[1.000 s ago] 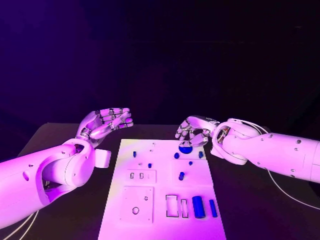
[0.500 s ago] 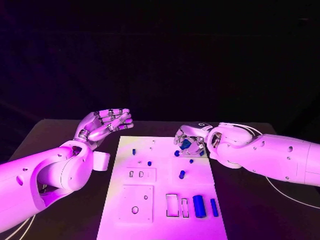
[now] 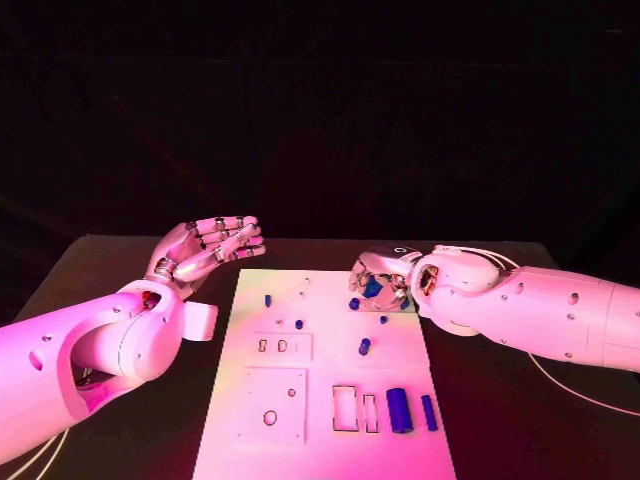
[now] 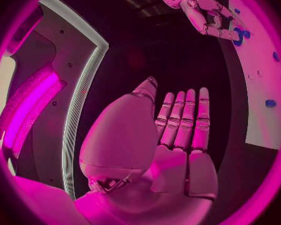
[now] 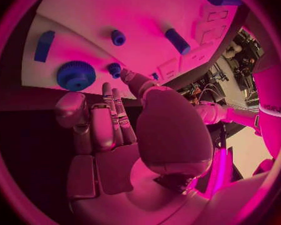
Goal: Assemble the parts on the task board
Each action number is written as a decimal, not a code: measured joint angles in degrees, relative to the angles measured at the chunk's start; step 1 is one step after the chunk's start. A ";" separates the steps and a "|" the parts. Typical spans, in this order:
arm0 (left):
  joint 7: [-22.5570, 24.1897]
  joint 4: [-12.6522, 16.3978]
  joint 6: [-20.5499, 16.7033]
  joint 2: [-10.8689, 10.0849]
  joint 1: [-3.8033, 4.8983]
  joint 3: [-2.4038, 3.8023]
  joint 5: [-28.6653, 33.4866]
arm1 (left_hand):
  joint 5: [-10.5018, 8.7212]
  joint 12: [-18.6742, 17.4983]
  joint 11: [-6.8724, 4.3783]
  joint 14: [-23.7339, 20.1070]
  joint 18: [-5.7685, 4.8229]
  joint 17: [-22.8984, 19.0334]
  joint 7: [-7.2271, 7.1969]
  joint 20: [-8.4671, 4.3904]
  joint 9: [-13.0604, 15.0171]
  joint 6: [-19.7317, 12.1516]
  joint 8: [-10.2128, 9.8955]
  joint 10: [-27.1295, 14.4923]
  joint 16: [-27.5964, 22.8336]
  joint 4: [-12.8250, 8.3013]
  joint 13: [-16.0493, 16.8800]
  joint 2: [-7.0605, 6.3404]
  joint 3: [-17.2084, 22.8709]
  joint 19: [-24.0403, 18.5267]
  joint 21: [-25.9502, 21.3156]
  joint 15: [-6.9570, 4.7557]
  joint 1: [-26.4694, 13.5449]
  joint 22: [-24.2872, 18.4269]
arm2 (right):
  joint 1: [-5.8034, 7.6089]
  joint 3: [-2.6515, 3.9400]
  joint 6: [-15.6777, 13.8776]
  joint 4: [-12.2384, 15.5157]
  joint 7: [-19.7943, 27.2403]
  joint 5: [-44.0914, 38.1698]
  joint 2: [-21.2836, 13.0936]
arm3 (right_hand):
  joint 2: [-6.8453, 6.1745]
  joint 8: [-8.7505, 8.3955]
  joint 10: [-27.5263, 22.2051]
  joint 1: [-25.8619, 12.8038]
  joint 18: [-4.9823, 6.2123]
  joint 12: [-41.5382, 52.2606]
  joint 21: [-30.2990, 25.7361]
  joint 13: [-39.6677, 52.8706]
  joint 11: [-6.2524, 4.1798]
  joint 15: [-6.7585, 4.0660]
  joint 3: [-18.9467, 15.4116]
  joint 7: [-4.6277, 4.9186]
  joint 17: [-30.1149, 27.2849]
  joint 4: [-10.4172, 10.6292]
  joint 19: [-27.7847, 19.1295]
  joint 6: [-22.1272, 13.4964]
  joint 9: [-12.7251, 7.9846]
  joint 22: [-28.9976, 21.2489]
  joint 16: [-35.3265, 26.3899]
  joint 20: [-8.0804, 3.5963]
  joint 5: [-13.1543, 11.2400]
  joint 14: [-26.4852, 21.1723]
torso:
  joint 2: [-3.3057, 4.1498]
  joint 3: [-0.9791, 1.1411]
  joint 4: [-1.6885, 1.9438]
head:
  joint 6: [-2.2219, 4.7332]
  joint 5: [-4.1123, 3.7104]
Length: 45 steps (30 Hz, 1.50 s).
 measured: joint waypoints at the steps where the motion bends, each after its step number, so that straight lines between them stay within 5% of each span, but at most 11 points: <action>1: -0.01 0.01 0.02 -0.01 0.00 0.00 0.01 | 0.00 0.00 0.00 0.00 0.00 0.00 0.00 0.00 0.00 0.00 0.00 0.00 0.00 0.00 0.00 0.00 0.00 0.00 0.00 0.00 0.00 0.00 | -0.05 0.00 0.08 -0.06 -0.05 -0.03 0.04 | 0.00 0.00 0.22 0.00 0.00 0.00 0.15 0.00 -0.18 0.00 0.20 0.10 0.22 0.02 0.00 0.10 0.04 0.33 0.20 0.00 0.00 0.00 | 0.00 -0.01 0.00 | -0.03 0.00; 45: -0.70 0.00 0.81 -0.06 0.10 0.18 0.17 | 0.00 -0.20 0.21 -0.42 -0.13 0.03 0.00 0.00 -0.01 -0.01 0.00 0.20 -0.22 0.00 -0.02 0.00 0.00 0.00 0.00 0.01 0.00 -0.07 | -1.24 0.01 1.44 -2.90 -0.45 -0.17 2.73 | 0.30 1.29 3.18 0.30 0.01 0.91 2.61 0.24 -0.91 0.00 4.53 -0.60 2.21 1.34 0.54 2.05 1.57 3.88 2.72 -0.12 -0.23 0.00 | 0.09 -0.07 0.31 | -1.21 0.08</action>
